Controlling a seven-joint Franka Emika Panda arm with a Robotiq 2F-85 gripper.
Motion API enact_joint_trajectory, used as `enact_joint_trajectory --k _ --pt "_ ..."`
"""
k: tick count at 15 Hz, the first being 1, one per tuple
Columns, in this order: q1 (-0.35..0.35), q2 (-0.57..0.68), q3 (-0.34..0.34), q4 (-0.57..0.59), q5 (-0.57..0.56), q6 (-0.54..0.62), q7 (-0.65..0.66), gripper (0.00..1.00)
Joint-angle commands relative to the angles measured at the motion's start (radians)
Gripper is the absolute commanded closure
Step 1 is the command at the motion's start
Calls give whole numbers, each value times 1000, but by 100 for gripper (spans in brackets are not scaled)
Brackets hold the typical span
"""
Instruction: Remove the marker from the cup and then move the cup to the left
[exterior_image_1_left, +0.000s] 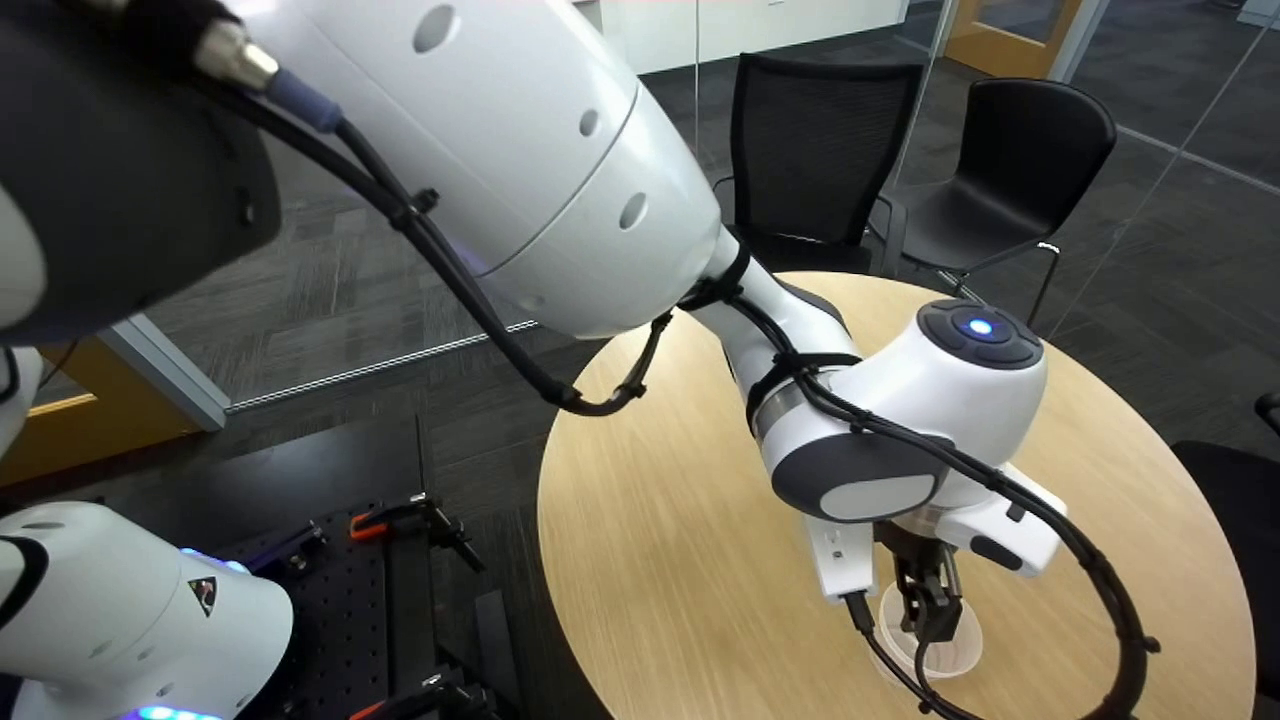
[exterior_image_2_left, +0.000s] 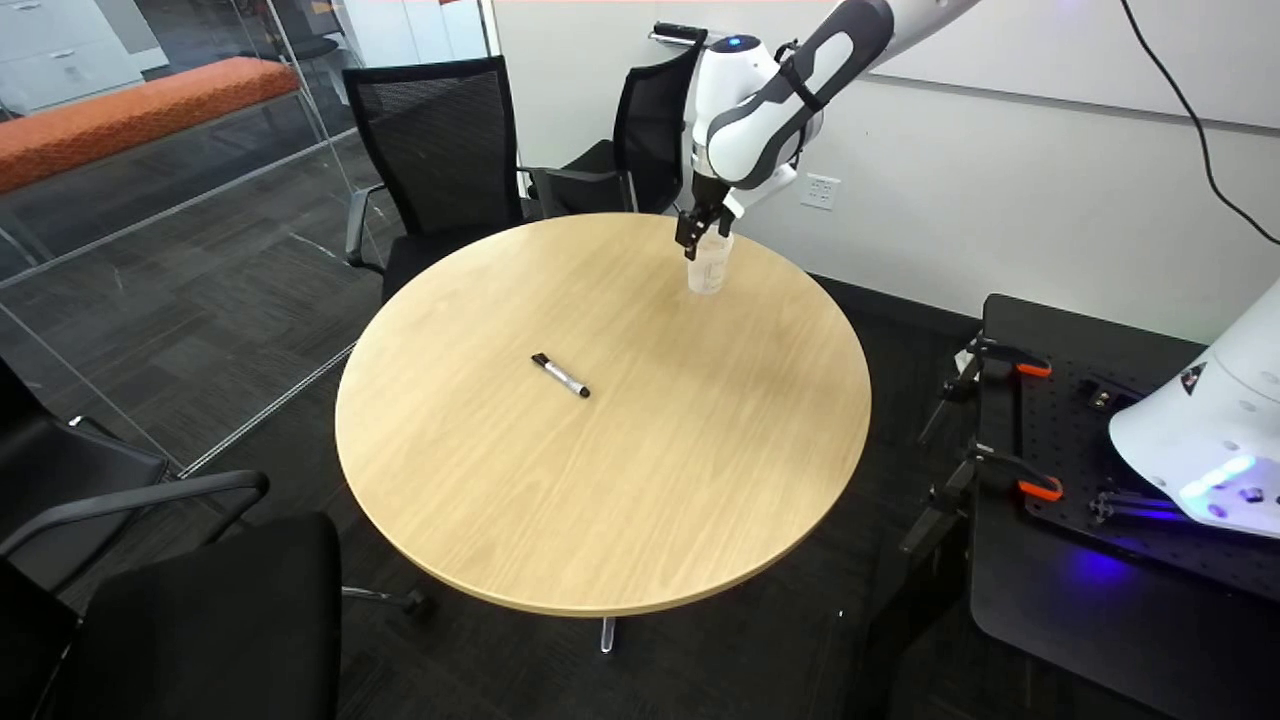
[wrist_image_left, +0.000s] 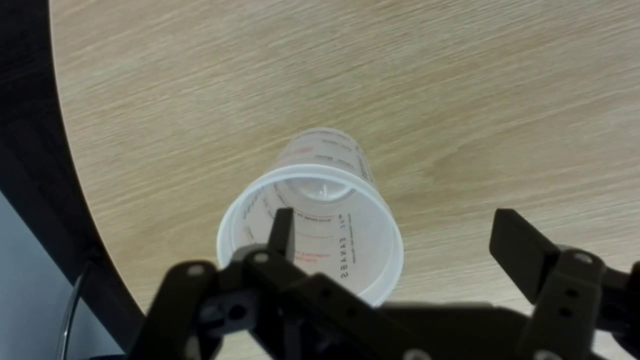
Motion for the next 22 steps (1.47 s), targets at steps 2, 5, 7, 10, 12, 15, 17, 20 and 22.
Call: enact_joint_trajectory --k 2,5,7,10,12,15,17,20,22 --pt "-39 60 32 115 -13 -89 -62 0" --pt "-49 100 36 184 -13 -142 -75 0" --pt "-53 127 37 229 -15 -179 -81 0" --pt "-56 164 37 287 -15 -225 -82 28" --pt "-56 184 35 318 -16 -251 -79 41" --pt "-57 210 33 358 -17 -279 -77 66" --pt "-57 224 32 379 -18 -290 -74 81" --pt "-59 238 31 401 -16 -301 -68 99" --pt "-60 241 31 411 -13 -306 -62 100"
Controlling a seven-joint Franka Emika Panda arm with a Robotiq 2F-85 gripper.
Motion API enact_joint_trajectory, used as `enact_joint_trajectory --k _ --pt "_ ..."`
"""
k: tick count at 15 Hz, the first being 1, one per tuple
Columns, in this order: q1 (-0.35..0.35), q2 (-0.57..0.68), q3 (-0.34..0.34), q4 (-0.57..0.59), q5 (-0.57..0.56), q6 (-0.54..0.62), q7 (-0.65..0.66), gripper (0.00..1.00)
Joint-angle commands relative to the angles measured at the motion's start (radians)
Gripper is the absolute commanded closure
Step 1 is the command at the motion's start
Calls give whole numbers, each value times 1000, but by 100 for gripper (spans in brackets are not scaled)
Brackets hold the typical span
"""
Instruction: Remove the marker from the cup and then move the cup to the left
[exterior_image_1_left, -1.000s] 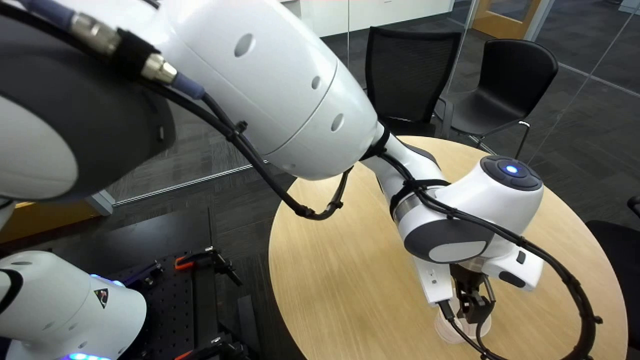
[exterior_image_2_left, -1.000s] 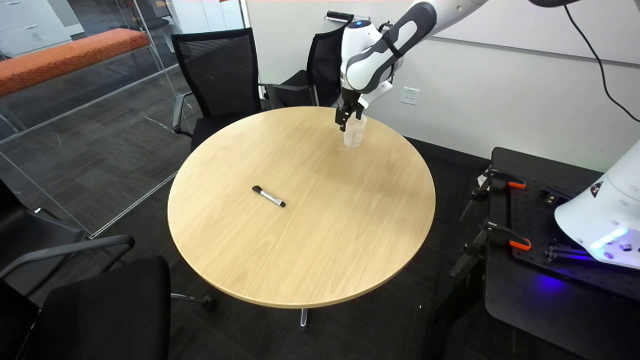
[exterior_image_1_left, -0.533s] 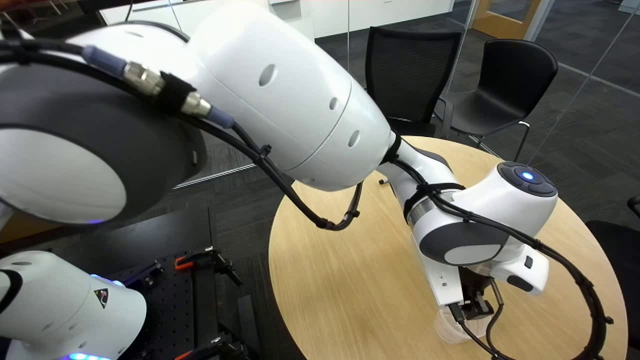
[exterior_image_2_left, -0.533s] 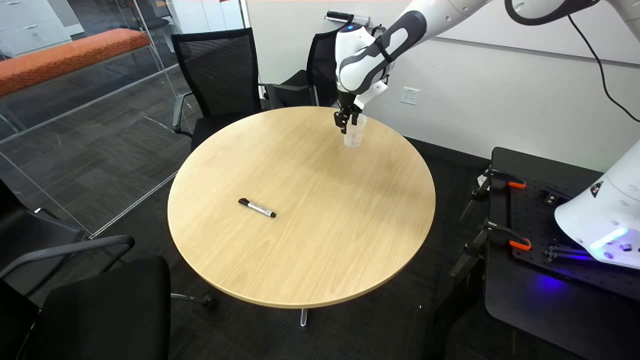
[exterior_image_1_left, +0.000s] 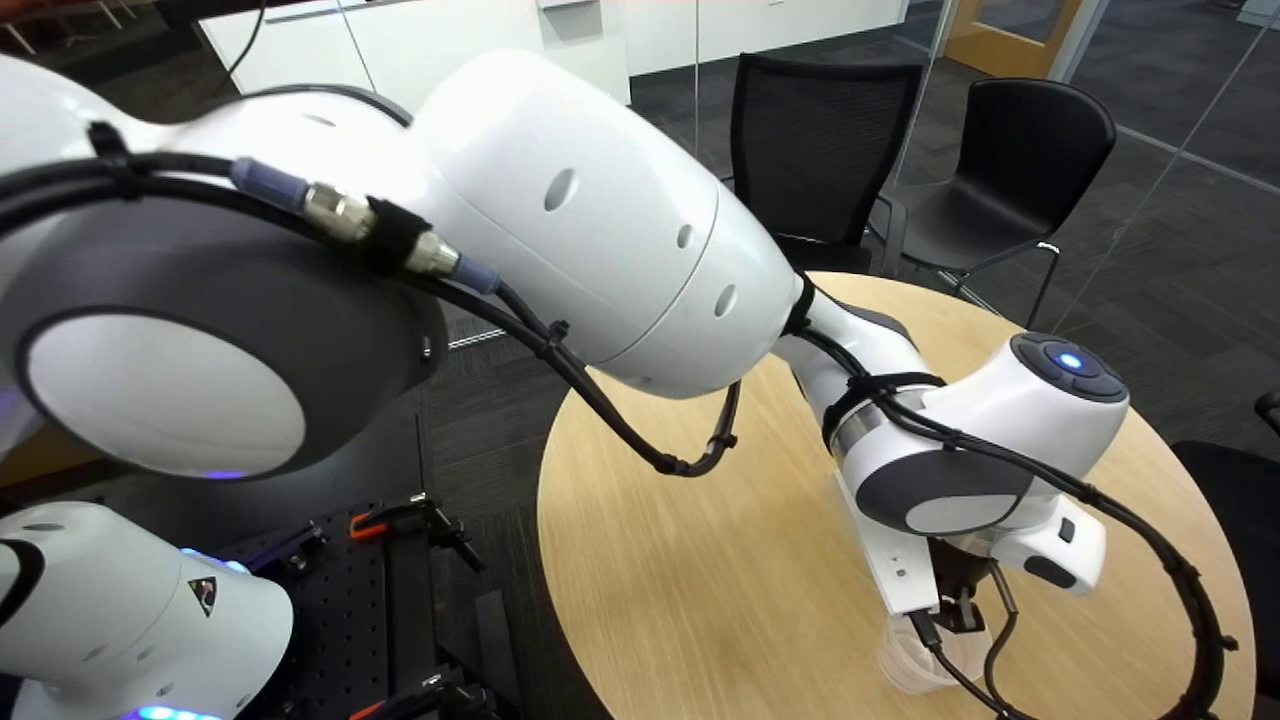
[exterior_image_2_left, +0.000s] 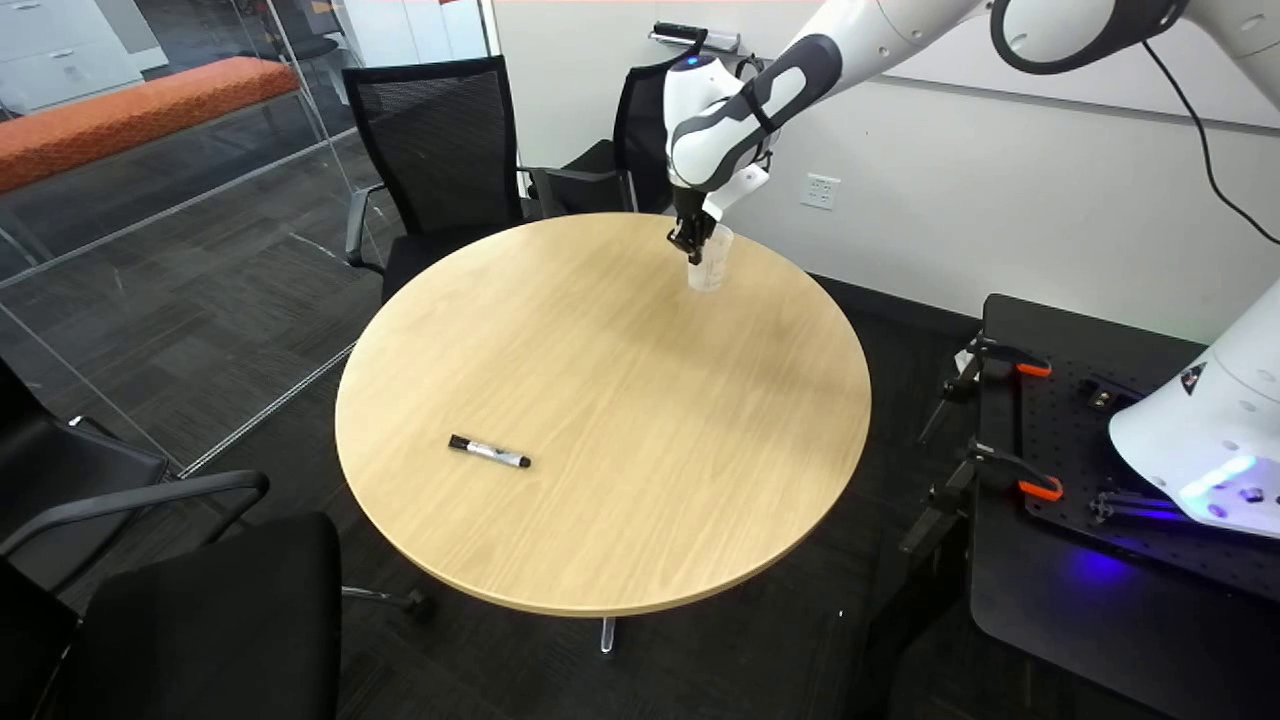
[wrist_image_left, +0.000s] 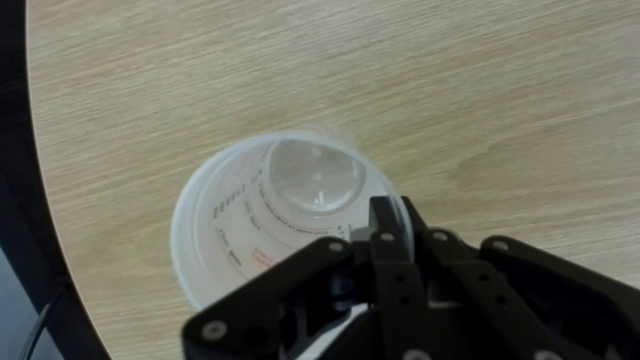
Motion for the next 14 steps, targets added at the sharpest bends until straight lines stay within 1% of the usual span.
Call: enact_joint_trajectory --k 1,2,8,11,14 --pt "-13 12 8 52 -12 -49 8 100" --pt "-11 2 7 42 -11 -42 14 99" --pt "34 -74 -5 -35 -30 10 38 99" --pt "77 -110 -14 -62 -53 14 70 99" --pt "128 -167 -14 -123 -82 38 114 99"
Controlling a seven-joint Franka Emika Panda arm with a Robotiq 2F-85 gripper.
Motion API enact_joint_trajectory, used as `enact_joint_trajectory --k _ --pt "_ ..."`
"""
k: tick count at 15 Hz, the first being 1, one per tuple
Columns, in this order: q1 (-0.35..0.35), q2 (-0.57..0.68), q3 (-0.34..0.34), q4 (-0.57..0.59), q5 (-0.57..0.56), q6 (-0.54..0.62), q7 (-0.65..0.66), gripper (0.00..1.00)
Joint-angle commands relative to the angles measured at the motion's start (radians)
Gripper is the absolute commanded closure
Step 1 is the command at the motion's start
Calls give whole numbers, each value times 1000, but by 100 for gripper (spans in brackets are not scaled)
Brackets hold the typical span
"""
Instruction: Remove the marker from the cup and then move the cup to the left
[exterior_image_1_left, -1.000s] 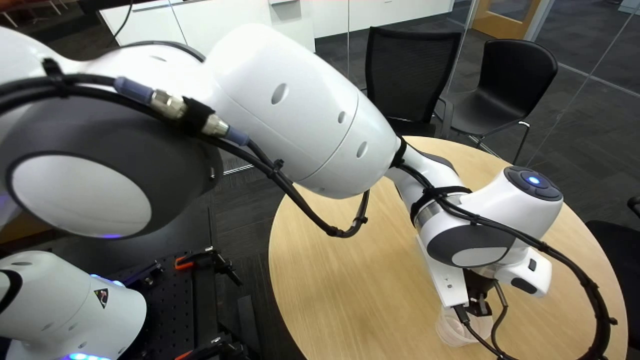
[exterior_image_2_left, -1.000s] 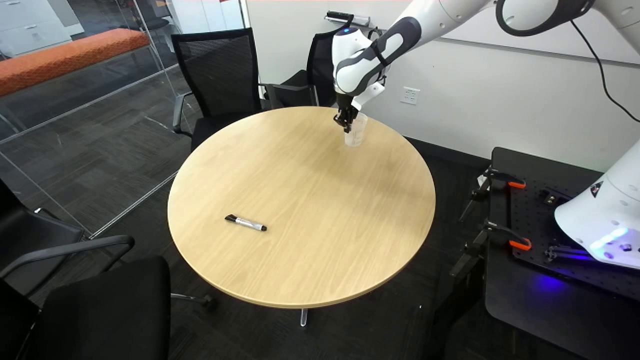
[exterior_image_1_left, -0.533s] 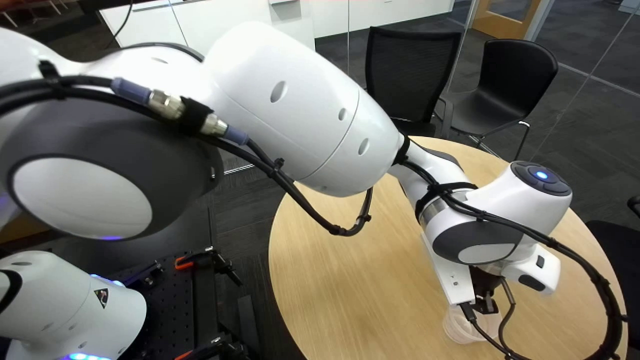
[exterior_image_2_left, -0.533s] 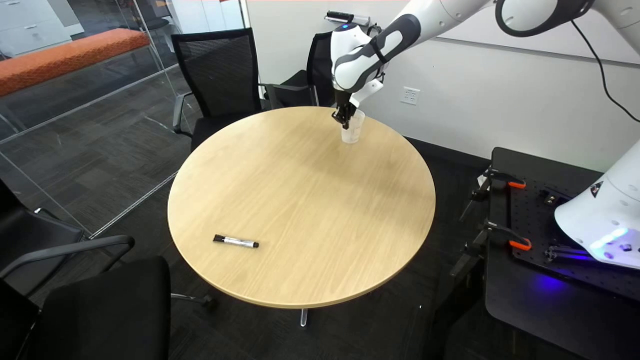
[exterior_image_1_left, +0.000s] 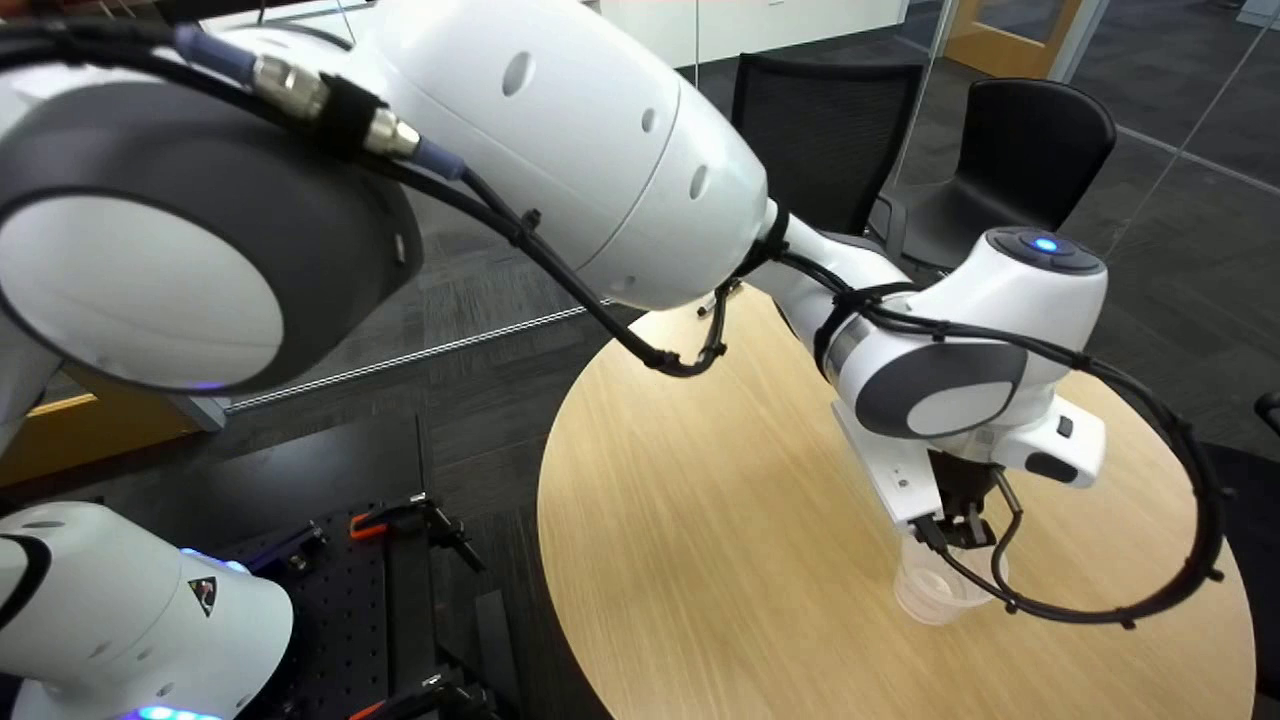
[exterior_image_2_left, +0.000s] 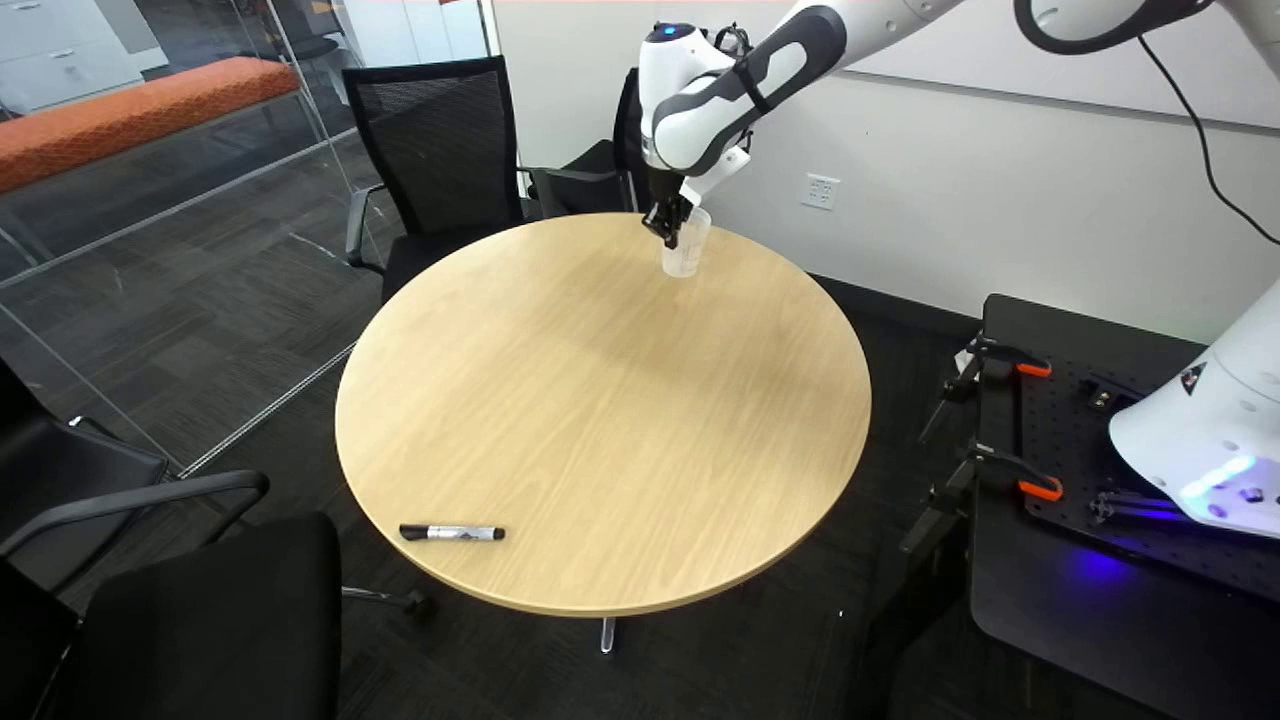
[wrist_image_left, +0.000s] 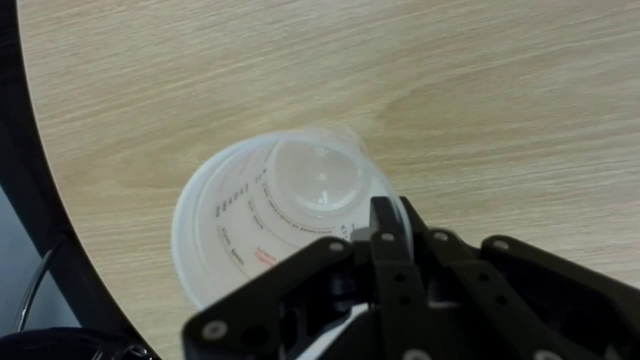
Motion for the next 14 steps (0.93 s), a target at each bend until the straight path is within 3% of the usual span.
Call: enact_joint_trajectory --k 1,8,14 --pt "68 -112 -10 -134 -47 45 65 99" --pt "163 -175 16 -204 -90 38 78 99" --pt "210 -160 58 -212 -137 35 39 99"
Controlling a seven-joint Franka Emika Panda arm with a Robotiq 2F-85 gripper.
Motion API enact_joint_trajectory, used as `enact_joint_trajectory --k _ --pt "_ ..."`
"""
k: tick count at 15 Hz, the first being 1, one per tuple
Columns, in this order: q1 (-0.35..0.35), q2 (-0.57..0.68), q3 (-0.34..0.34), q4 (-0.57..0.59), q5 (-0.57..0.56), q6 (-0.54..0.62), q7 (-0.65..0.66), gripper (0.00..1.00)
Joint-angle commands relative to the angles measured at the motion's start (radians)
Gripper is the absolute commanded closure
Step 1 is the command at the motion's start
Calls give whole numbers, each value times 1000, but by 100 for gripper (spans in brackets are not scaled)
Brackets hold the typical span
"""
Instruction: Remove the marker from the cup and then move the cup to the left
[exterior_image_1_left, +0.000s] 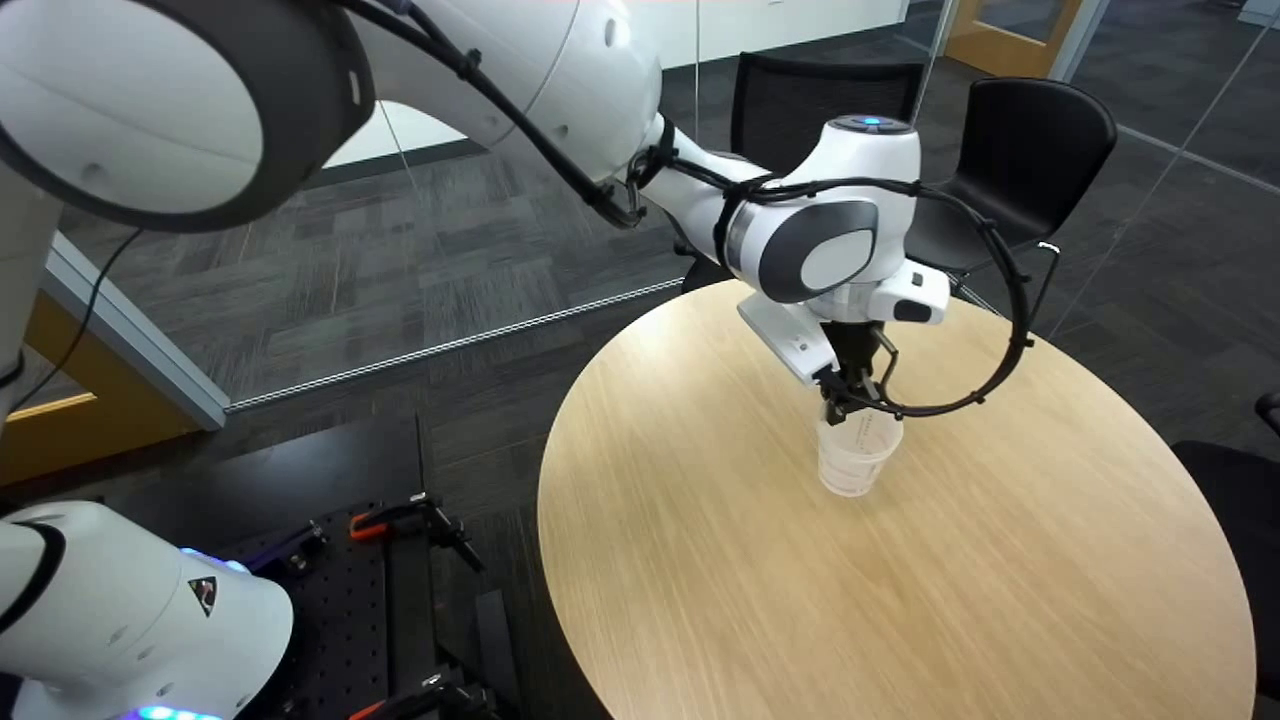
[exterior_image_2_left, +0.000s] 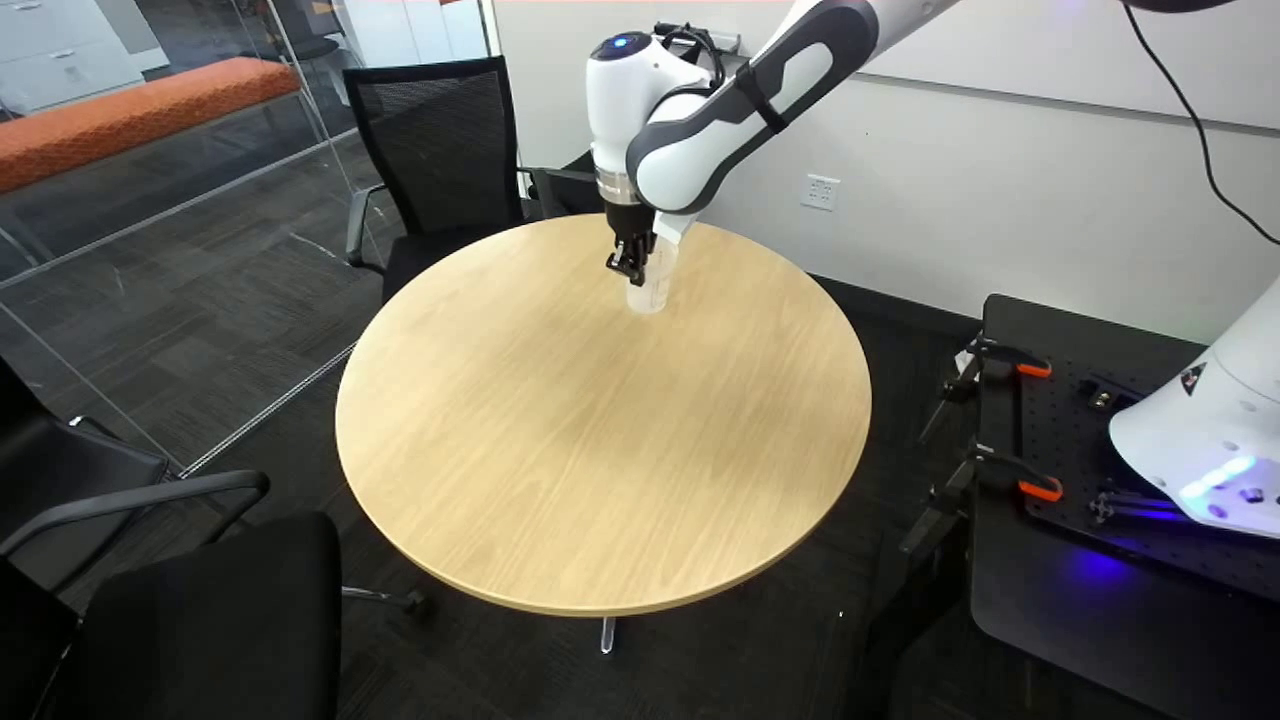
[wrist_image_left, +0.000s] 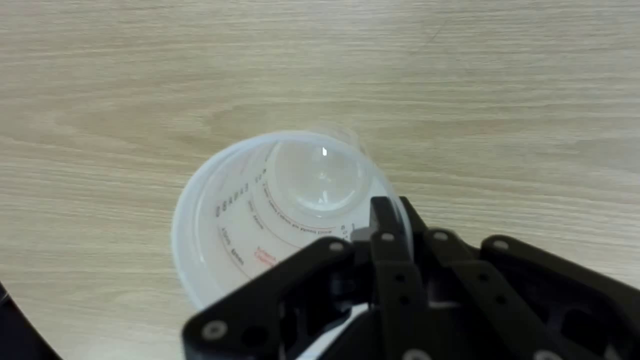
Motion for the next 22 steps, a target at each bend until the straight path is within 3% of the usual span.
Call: enact_joint_trajectory --k 1,8,15,16,22 --pt "20 -25 25 -47 -40 9 -25 99" --pt "21 1 76 -49 -53 -12 -106 99" --pt "28 41 60 -38 -63 -20 -106 99" --pt "29 46 57 -38 -65 -17 -104 76" --pt "39 28 42 -67 -90 11 -89 32"
